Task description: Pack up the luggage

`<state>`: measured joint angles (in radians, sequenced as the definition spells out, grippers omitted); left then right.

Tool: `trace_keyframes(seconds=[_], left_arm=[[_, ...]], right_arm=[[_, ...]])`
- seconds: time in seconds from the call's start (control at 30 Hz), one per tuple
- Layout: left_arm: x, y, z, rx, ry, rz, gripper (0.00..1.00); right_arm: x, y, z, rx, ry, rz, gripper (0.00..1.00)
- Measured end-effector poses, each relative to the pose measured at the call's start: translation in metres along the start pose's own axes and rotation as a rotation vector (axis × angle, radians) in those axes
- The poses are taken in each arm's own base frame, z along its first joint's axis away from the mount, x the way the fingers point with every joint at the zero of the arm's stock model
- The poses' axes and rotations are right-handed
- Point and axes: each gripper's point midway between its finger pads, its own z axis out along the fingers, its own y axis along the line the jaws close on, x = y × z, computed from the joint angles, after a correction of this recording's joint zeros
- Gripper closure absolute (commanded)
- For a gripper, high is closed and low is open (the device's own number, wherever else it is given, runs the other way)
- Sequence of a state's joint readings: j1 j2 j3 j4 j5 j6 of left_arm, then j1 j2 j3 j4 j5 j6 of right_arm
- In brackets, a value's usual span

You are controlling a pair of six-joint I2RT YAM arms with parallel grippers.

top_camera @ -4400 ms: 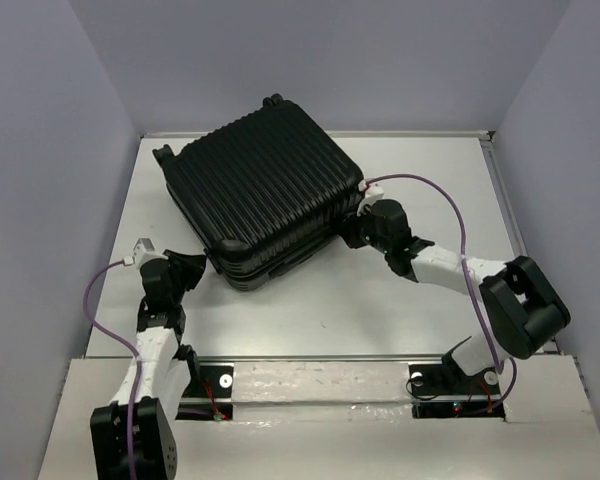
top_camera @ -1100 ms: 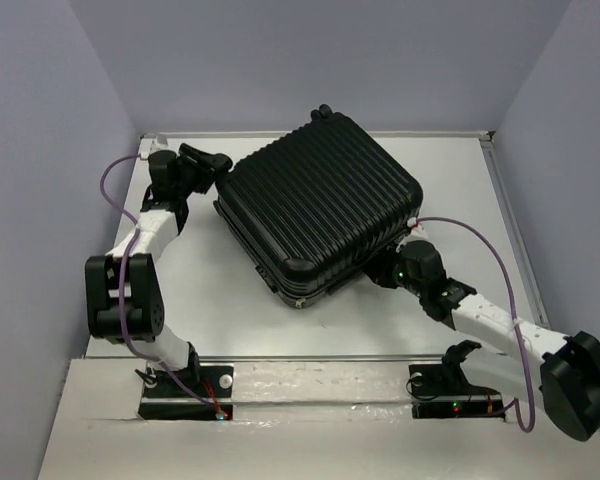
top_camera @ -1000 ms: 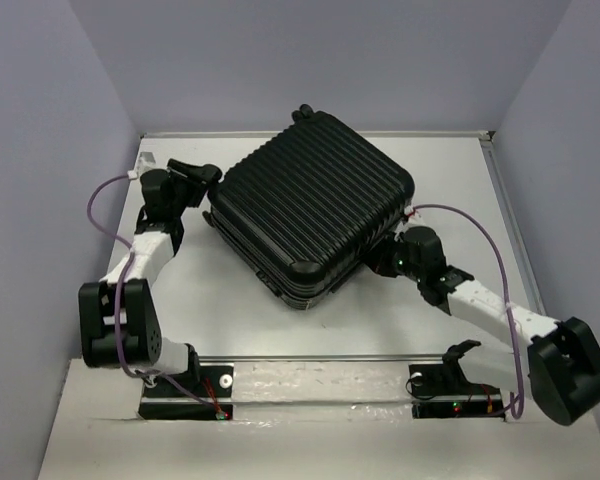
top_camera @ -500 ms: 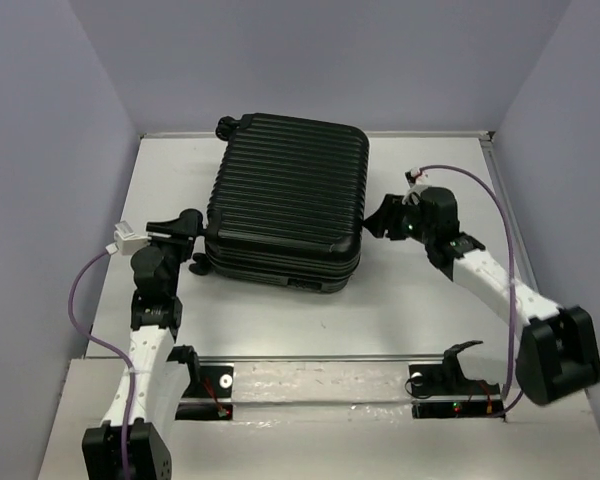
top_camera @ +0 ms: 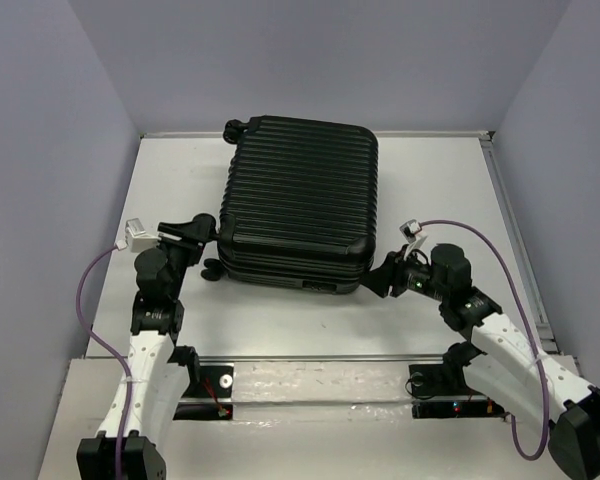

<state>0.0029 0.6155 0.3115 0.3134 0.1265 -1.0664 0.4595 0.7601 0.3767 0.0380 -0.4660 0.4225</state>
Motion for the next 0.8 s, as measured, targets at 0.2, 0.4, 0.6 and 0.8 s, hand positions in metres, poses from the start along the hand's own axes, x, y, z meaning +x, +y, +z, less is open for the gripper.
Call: trace_keyframes(seconds=[0.2, 0.4, 0.6, 0.8], left_arm=[[-0.003, 0.000, 0.008, -0.027, 0.007, 0.023, 0.94], [-0.004, -0.002, 0.022, -0.079, 0.037, 0.049, 0.94], [-0.003, -0.005, 0.037, -0.110, 0.080, 0.063, 0.94], [-0.002, -0.006, 0.040, -0.125, 0.103, 0.075, 0.94]], right_arm=[[0.001, -0.004, 0.006, 0.003, 0.008, -0.012, 0.41], [-0.002, -0.008, 0.008, 0.017, -0.005, -0.021, 0.36], [0.013, -0.023, 0.013, 0.069, 0.043, 0.002, 0.40], [0.021, -0.036, 0.014, 0.123, 0.051, 0.010, 0.40]])
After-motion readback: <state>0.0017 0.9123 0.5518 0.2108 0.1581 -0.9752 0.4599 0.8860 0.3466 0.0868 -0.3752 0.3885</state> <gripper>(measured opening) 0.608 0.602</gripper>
